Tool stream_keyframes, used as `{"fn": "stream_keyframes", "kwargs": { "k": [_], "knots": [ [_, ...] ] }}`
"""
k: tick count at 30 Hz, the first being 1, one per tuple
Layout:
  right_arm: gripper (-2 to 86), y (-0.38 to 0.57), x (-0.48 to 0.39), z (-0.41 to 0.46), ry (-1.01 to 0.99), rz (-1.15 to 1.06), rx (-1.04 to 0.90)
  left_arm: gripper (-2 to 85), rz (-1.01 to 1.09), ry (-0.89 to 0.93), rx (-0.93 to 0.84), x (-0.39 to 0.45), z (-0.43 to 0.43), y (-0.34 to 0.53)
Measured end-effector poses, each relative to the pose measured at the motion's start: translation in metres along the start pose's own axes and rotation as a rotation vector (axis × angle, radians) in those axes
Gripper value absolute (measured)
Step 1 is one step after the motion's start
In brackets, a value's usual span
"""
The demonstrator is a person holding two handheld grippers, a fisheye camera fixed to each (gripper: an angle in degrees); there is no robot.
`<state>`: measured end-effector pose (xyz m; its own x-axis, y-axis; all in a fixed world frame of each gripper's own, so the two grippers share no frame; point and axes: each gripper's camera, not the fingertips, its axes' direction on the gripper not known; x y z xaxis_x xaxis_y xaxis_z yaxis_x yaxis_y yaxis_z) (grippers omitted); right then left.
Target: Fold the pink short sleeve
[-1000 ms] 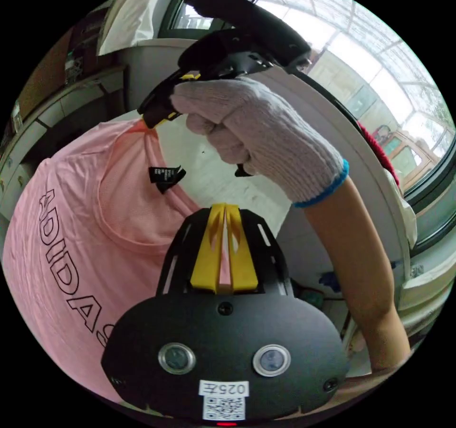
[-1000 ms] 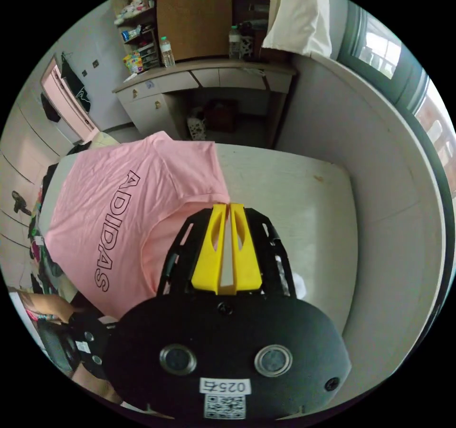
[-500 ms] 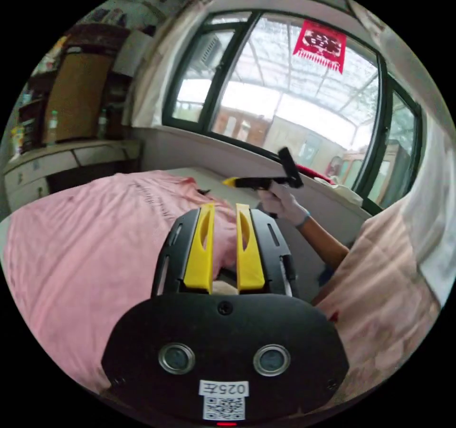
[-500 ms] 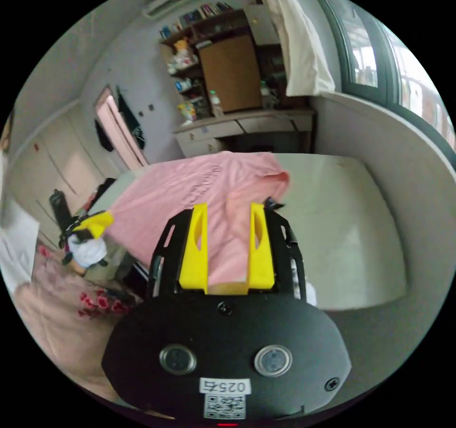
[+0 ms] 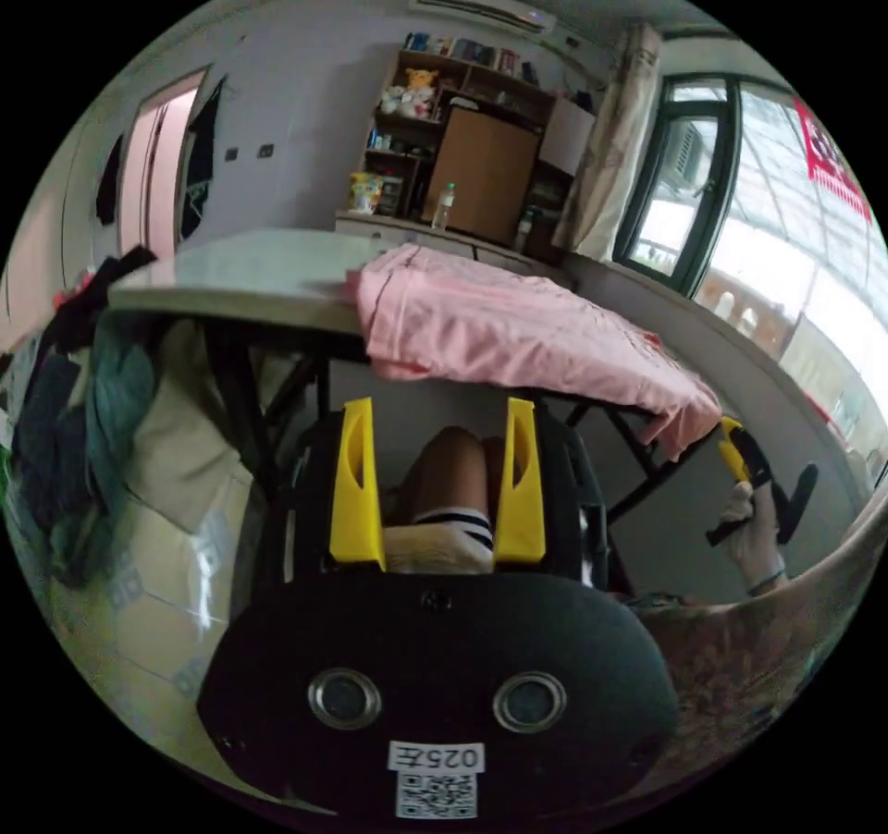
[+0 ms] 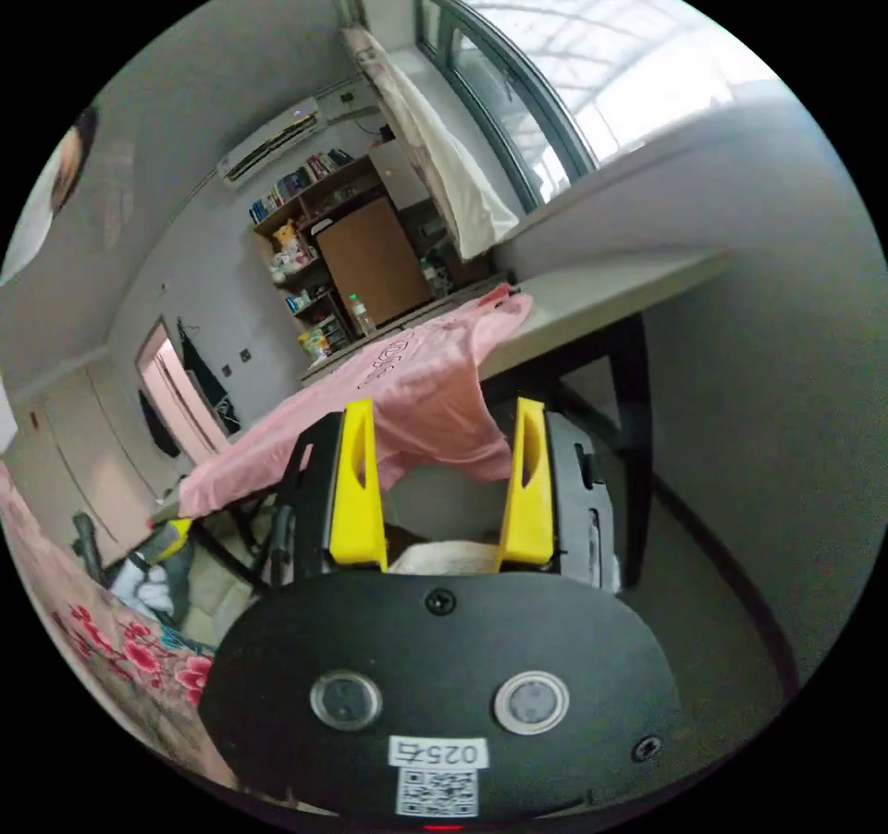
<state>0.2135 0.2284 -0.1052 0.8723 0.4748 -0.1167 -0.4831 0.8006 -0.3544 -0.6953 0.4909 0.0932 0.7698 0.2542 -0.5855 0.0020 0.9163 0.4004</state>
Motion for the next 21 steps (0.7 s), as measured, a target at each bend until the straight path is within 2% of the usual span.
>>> {"fn": "stream_keyframes", "kwargs": {
  "k": [2,5,10,12,15,19,21],
  "knots": [
    [23.8,0.011,0.046,0.017,-0.127,0.096,-0.022,17.3,-0.126,0.208,0.071,-0.042,-0.003,-0.001],
    [25.7,0.021,0.095,0.039,-0.282,0.163,-0.062,17.1,-0.229,0.397,0.138,-0.081,-0.004,-0.016],
    [26.0,0.023,0.139,0.074,-0.443,0.187,-0.132,15.6,-0.304,0.586,0.139,-0.111,0.005,-0.062],
    [25.5,0.023,0.147,0.085,-0.5,0.198,-0.154,14.2,-0.273,0.584,0.117,-0.107,0.002,-0.082],
    [21.8,0.02,0.148,0.092,-0.584,0.18,-0.18,11.0,-0.321,0.631,0.148,-0.11,-0.009,-0.101],
    [8.9,0.016,0.148,0.076,-0.598,0.198,-0.15,0.9,-0.419,0.686,0.211,-0.123,-0.024,-0.115],
    [4.2,0.015,0.154,0.066,-0.627,0.238,-0.157,-0.4,-0.411,0.691,0.207,-0.121,-0.028,-0.124]
  ]
}}
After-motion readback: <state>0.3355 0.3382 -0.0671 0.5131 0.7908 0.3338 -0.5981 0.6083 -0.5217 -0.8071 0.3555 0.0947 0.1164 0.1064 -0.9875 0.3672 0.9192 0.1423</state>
